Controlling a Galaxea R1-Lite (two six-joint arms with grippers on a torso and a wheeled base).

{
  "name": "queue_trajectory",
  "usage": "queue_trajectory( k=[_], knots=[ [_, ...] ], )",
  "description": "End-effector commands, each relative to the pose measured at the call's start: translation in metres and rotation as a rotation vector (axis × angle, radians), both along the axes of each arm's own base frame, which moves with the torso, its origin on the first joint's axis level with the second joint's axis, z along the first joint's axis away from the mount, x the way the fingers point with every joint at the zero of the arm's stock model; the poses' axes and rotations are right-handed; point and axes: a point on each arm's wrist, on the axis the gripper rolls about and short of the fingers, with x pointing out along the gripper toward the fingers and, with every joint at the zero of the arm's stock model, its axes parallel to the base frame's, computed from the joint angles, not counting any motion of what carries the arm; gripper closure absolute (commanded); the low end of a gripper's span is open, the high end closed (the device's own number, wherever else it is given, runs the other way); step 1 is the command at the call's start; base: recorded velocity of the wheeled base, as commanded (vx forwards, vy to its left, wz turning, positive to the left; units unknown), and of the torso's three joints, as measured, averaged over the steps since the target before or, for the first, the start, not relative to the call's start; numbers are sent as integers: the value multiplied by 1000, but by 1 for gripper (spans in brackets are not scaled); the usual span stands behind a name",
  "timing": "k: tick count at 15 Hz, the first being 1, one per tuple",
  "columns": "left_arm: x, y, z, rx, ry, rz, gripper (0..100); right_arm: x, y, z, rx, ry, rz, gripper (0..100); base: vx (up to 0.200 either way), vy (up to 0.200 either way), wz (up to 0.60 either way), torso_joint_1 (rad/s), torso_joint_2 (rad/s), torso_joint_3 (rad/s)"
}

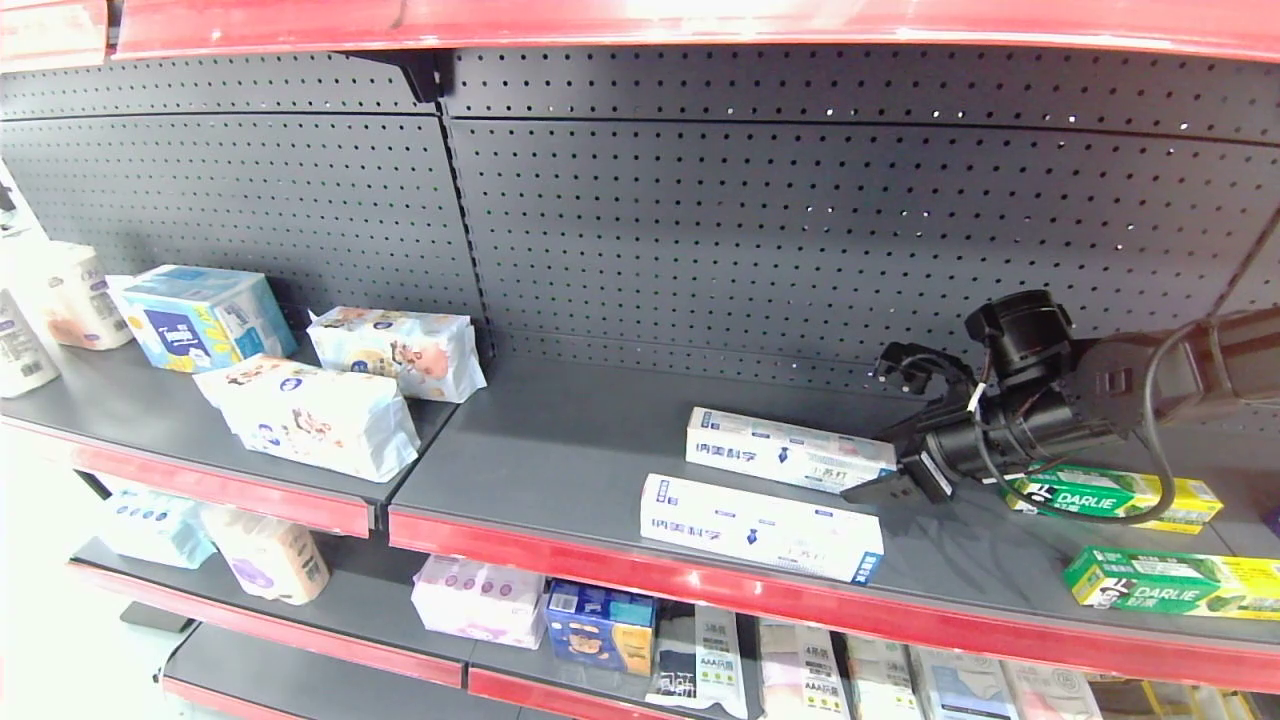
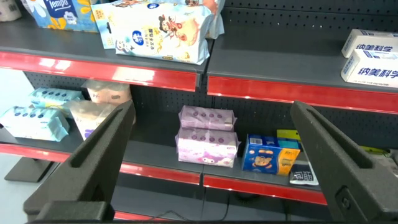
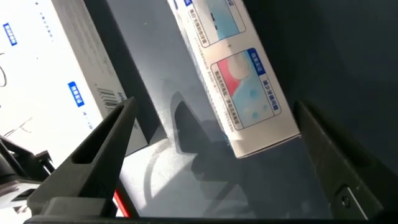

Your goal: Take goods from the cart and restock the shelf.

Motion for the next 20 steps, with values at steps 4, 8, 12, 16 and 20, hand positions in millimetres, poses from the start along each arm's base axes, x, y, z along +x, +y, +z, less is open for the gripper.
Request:
queue_trajectory(
  k=[4, 8, 12, 16, 20],
  knots=[
    [0, 0, 0, 0, -1, 0, 0, 9, -3, 13, 17, -55, -26, 0, 0, 0, 0, 0, 0, 0],
    [0, 0, 0, 0, -1, 0, 0, 14, -21, 37, 65, -92, -140, 0, 0, 0, 0, 0, 0, 0],
    [0, 0, 0, 0, 0, 0, 0, 9, -42, 49, -29, -132, -299, 0, 0, 0, 0, 0, 0, 0],
    [0, 0, 0, 0, -1, 0, 0, -3, -45, 39, -116, -97, -354, 0, 0, 0, 0, 0, 0, 0],
    [0, 0, 0, 0, 0, 2, 0, -7, -43, 22, -154, -45, -357, 0, 0, 0, 0, 0, 0, 0]
  ],
)
